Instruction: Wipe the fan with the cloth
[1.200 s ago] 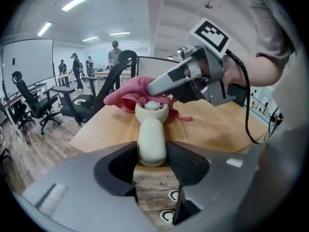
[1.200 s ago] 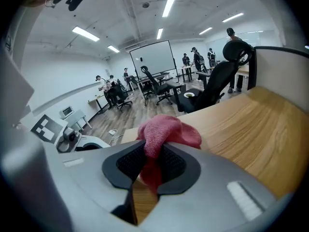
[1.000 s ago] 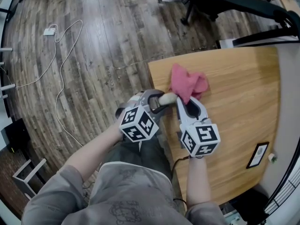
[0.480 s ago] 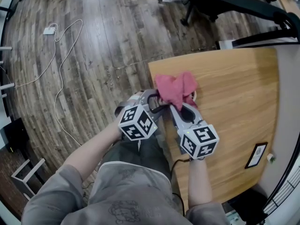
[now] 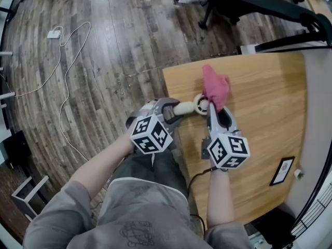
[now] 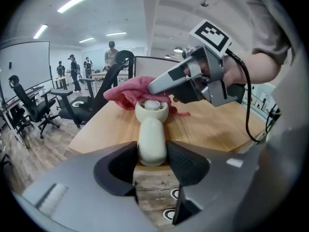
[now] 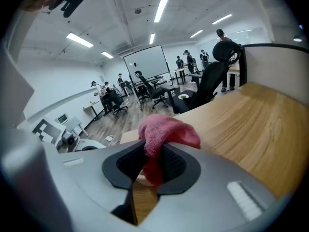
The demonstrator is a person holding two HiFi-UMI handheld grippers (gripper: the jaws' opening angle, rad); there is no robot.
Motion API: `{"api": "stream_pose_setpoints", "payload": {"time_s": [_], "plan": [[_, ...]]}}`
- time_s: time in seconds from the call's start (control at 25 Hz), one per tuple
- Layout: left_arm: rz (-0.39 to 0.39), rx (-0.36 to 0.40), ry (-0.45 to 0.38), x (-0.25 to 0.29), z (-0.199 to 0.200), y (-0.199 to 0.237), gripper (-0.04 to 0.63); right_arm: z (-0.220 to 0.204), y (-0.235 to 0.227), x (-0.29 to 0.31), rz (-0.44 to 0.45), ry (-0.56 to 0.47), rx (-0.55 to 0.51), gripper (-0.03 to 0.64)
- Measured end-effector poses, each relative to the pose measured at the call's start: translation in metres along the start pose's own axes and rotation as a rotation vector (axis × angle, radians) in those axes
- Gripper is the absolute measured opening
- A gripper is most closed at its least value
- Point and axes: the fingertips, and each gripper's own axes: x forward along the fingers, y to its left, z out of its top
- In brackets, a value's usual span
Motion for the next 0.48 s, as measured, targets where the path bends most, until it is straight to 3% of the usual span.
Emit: {"api": "stream_pose_setpoints", "payload": {"time_s": [0.16,0.32,0.48], "plan": [[0.009,0.0,-0.004,0.001,0.002,0.0,0.19,-0.016,0.041,0.01,0.067,0.024,-0.078,0.078],[0.014,-0.004,0.0,0.003,0.001,0.001,0.19,-0.046,0.085,0.016,0.214,0.127,-0.102,0.078],[0.013,0.009,-0.004,0.003,0.0,0.0,0.192,-0.057,0.094,0.013,0.23,0.134,-0.126,0.078]]}}
